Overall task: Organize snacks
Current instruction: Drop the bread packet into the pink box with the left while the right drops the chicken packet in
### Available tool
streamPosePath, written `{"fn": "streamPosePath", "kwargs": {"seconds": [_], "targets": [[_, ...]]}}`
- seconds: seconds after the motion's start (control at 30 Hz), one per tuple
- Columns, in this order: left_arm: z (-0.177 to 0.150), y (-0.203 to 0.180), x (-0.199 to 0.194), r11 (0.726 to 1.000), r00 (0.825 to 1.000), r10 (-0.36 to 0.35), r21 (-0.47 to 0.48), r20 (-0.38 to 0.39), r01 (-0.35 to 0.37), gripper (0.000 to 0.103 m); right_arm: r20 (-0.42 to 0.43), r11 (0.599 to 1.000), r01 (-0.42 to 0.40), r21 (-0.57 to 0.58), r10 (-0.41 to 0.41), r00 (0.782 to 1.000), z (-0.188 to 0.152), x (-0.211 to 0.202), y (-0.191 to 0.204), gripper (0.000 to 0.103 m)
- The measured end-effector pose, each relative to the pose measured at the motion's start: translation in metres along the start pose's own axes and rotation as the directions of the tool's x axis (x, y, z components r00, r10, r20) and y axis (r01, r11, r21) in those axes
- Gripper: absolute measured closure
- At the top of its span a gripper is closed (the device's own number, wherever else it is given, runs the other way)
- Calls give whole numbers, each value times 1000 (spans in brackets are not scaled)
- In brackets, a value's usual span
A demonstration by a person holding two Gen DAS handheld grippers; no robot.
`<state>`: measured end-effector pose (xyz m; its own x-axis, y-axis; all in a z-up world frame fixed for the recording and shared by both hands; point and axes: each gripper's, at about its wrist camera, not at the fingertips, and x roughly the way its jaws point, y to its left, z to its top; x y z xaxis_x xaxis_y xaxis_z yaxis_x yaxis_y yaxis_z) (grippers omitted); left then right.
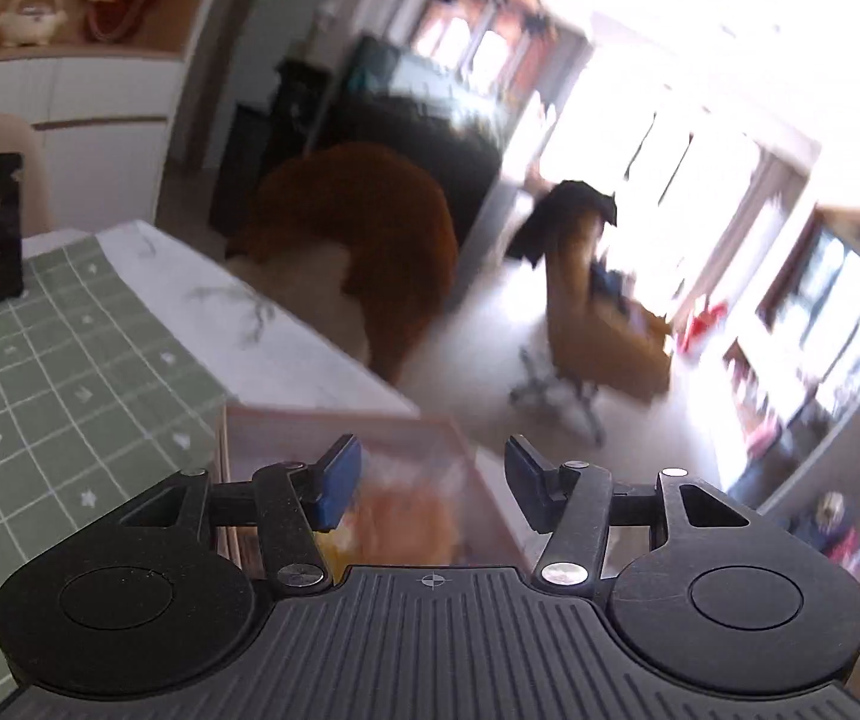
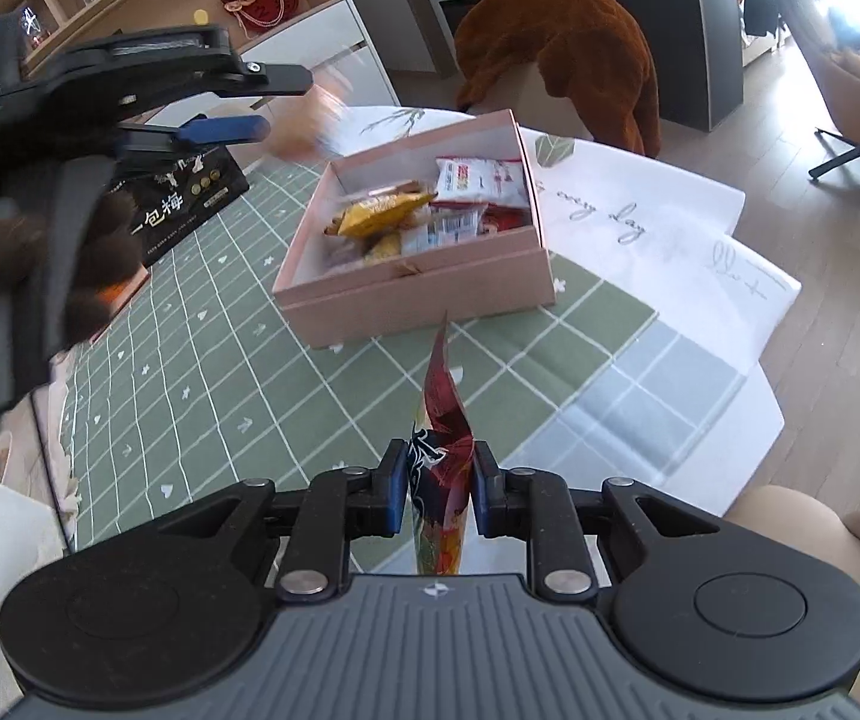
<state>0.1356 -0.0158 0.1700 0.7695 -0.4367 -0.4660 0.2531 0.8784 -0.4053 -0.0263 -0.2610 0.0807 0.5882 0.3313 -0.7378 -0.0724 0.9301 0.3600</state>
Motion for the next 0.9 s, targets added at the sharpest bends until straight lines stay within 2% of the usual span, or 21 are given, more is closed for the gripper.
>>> {"fn": "streamPosePath", "kwargs": {"seconds": [0.07, 0.23, 0.33, 0.4, 0.47, 0.5, 0.57, 0.63, 0.7, 0.77, 0.9], "targets": [[-8, 13, -13, 999, 999, -10, -46, 33, 12, 44, 7, 1000, 10, 10, -10, 1000, 7, -1, -1, 82], [-67, 40, -32, 999, 996, 31, -41, -85, -35, 44, 25, 998, -30, 63, 29, 999, 44, 3, -4, 82], [-98, 53, -39, 995, 990, 43, -78, -134, -54, 44, 83, 995, -83, 63, 78, 994, 86, 5, 8, 82], [-110, 62, -41, 992, 987, 35, -113, -157, -53, 44, 148, 992, -122, 35, 116, 982, 118, 9, 22, 82], [-117, 65, -43, 991, 983, 64, -109, -175, -84, 44, 188, 983, -175, 53, 162, 969, 149, 24, 31, 82], [-119, 67, -43, 990, 978, 88, -93, -187, -107, 44, 195, 982, -180, 66, 164, 967, 162, 34, 33, 80], [-124, 69, -45, 988, 968, 138, -42, -210, -150, 44, 180, 993, -80, 92, 62, 982, 180, 58, 33, 71], [-133, 69, -52, 984, 960, 176, 17, -218, -177, 44, 163, 995, -12, 95, -4, 987, 178, 75, 28, 71], [-147, 65, -58, 976, 951, 214, 72, -221, -203, 44, 151, 997, 4, 75, -16, 988, 162, 79, 24, 69], [-160, 64, -56, 968, 944, 246, 101, -222, -229, 44, 136, 999, 37, 38, -42, 990, 137, 81, 23, 60], [-176, 59, -41, 969, 941, 242, 110, -235, -222, 44, 126, 993, 117, -19, -114, 986, 74, 88, 24, 52]]}}
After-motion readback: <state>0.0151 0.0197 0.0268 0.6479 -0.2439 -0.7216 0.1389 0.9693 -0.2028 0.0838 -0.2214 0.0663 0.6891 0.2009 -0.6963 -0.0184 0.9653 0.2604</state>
